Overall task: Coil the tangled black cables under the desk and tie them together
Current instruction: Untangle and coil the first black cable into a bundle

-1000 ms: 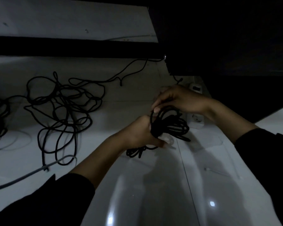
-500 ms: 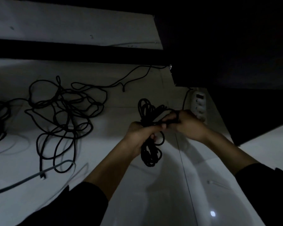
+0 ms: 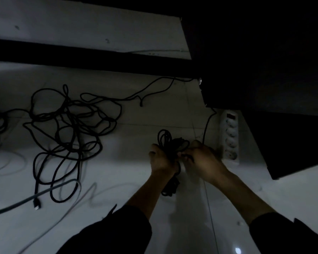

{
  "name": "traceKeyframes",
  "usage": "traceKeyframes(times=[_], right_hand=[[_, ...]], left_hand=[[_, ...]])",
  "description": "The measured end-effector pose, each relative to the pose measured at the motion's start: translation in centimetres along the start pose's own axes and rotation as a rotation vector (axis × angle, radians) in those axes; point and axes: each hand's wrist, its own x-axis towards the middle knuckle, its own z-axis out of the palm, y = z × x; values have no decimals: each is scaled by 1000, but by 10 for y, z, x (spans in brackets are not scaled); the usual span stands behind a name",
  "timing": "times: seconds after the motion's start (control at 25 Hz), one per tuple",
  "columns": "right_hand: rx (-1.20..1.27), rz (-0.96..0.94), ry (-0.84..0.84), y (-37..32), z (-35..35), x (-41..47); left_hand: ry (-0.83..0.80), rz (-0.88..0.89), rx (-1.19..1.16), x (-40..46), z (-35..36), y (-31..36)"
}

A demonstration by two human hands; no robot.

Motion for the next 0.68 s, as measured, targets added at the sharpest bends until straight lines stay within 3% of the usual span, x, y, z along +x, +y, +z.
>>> traceKeyframes(times=[0.12,0.2,0.48,0.68], right_hand=[[-21,8,27,1,11,2],[-173,26,0,4,24,5],[-122,142,158,9,45,6],[-65,141,167,11,51,10]], left_hand=[[100,-62,374,1,4,1],[145,-55,444,5,7,0],[123,-59,339,7,6,6],[-96,-15,100,-3,-5,-3]])
